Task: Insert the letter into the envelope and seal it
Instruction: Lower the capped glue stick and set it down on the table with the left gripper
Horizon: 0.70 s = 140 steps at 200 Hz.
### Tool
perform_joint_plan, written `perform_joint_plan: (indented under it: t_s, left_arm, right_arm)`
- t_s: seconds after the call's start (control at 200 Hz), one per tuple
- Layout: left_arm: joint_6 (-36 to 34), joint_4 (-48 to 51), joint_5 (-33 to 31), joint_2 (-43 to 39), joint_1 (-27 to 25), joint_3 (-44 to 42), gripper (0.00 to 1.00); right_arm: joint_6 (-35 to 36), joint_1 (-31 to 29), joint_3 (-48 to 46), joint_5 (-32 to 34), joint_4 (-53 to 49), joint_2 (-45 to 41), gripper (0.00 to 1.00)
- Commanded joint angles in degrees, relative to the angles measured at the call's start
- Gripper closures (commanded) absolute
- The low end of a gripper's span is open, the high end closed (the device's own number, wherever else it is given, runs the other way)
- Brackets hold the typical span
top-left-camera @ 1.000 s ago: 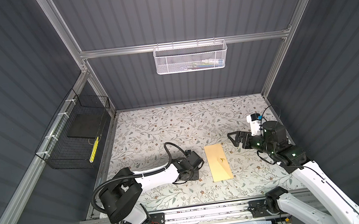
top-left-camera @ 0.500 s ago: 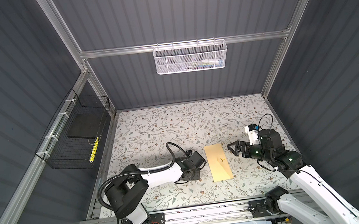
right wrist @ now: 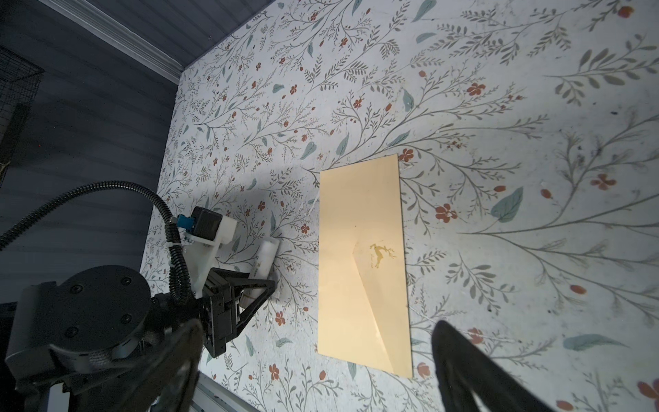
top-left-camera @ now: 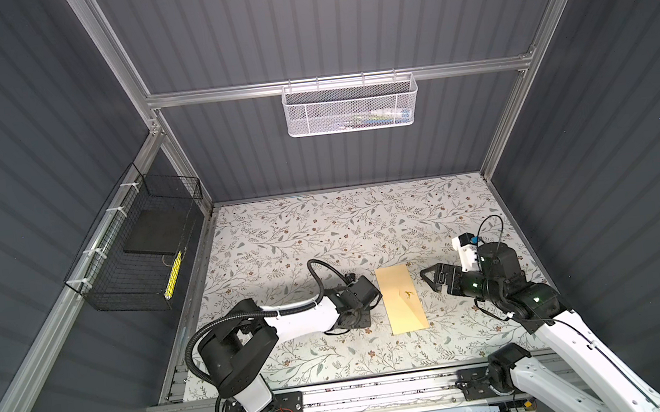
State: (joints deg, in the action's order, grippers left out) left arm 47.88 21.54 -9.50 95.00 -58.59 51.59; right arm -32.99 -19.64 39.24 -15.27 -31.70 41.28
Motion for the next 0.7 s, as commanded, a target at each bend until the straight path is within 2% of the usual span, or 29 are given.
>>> perform_joint_plan:
  t_s: [0.0,0.165,0.695]
  left_arm:
    - [0.8,1.2,0.1,2.1,-0.3,-0.5,0.68]
    - [0.9,0.6,0.4,2.3,-0.3,-0.6,0.62]
    - [0.5,2.2,-1.2,0.2,-0.3,0.8,0.59]
  right_arm:
    - [-0.3,0.2,-1.0,-0.5,-0.8,-0.6,0.01]
    - [-0.5,0.3,-1.4,-0.6,-1.2,-1.0,0.01]
    - [-0.3,0.2,-2.2,0.2,-1.7,-1.7,0.01]
